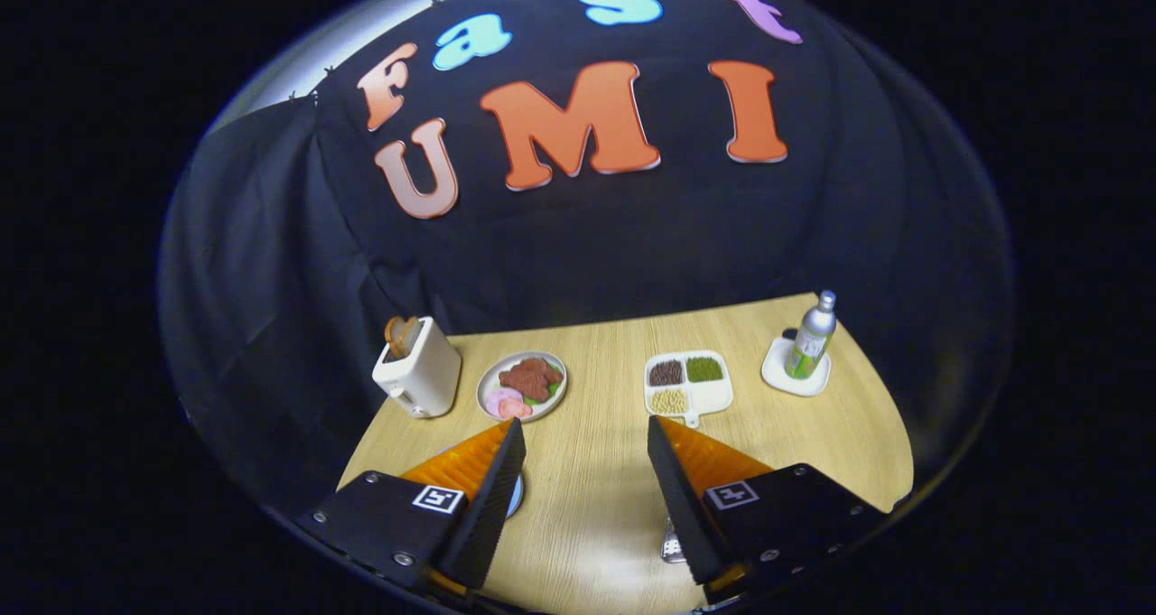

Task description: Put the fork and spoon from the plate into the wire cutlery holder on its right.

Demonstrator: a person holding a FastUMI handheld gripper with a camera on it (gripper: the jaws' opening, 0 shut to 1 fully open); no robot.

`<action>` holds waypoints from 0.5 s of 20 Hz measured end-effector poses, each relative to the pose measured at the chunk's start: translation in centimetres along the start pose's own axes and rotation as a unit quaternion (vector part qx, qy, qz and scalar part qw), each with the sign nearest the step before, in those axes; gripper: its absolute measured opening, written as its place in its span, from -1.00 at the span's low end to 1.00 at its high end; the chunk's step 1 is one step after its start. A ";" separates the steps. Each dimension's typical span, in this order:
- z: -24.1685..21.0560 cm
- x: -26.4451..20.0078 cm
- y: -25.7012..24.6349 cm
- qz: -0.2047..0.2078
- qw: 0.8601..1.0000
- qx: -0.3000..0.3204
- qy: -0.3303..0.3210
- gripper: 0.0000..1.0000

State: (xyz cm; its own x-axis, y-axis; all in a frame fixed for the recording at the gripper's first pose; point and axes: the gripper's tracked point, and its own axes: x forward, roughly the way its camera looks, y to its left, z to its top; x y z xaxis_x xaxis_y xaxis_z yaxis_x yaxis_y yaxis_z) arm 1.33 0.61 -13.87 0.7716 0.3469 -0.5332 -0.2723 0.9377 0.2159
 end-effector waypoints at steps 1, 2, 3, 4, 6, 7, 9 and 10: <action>1.5 -0.4 0.1 -0.006 0.999 -0.013 -0.029 0.71; 3.1 -1.0 0.6 -0.009 0.998 -0.021 -0.056 0.78; 4.8 -1.7 1.1 -0.009 0.996 -0.025 -0.083 0.80; 6.5 -2.5 1.7 -0.007 0.993 -0.027 -0.112 0.79; 9.4 -3.8 2.1 -0.014 0.986 -0.035 -0.163 0.80; 10.8 -4.6 2.4 -0.018 0.981 -0.041 -0.188 0.83; 13.6 -6.1 2.5 -0.037 0.969 -0.057 -0.237 0.91; 14.7 -7.0 2.7 -0.042 0.963 -0.062 -0.259 0.93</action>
State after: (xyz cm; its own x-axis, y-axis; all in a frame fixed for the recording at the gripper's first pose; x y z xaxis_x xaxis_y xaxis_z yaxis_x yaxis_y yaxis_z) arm 3.61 0.35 2.46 0.9687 0.2417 -0.0573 -0.2374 0.9687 0.0728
